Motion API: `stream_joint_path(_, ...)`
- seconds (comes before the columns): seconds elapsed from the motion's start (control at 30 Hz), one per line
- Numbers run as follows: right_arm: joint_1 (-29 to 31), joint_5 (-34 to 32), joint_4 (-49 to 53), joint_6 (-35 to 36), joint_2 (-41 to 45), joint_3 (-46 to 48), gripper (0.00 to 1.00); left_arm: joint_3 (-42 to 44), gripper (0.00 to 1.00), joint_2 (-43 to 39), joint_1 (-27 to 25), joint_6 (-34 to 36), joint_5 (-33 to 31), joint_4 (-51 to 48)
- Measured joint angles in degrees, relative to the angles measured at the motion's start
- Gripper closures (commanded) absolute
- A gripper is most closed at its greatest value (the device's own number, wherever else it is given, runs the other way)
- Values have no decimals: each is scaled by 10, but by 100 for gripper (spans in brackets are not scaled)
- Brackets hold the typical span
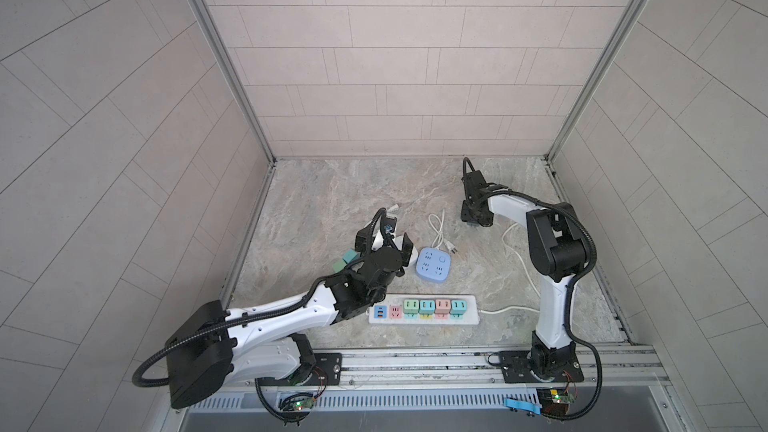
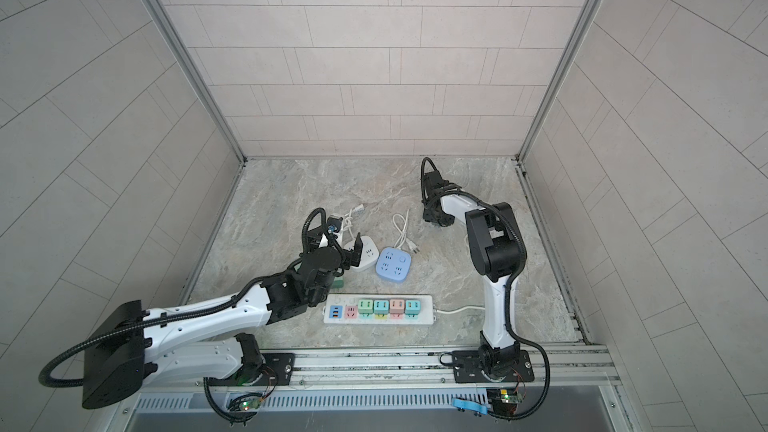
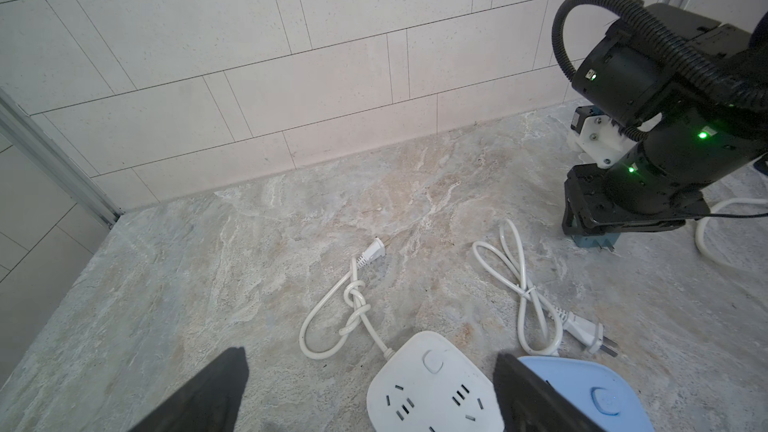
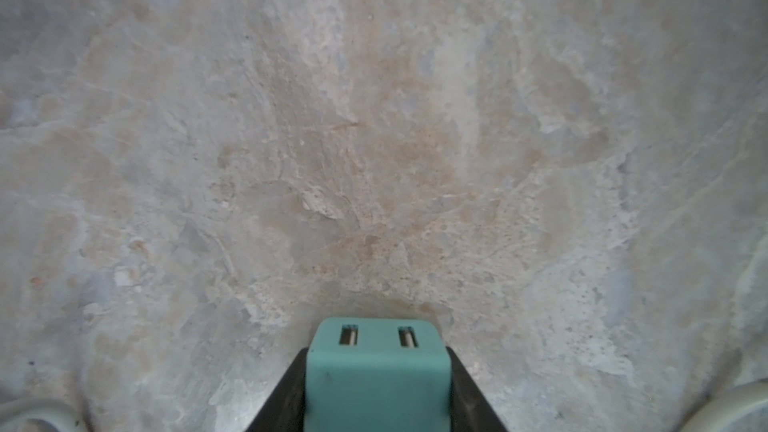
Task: Insert the plug
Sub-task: 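Lift the teal adapter with the right gripper toward the left gripper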
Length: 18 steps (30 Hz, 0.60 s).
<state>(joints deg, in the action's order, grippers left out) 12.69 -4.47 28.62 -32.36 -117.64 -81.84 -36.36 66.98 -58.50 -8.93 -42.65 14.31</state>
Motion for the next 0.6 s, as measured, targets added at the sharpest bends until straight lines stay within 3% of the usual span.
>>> stream_joint_path(0.5,2,4,-9,3,4,9,70,4,0,-9,0,6,19,0)
stream_joint_path(0.6,3,11,-17,7,19,30,78,4,0,-9,0,9,35,-7)
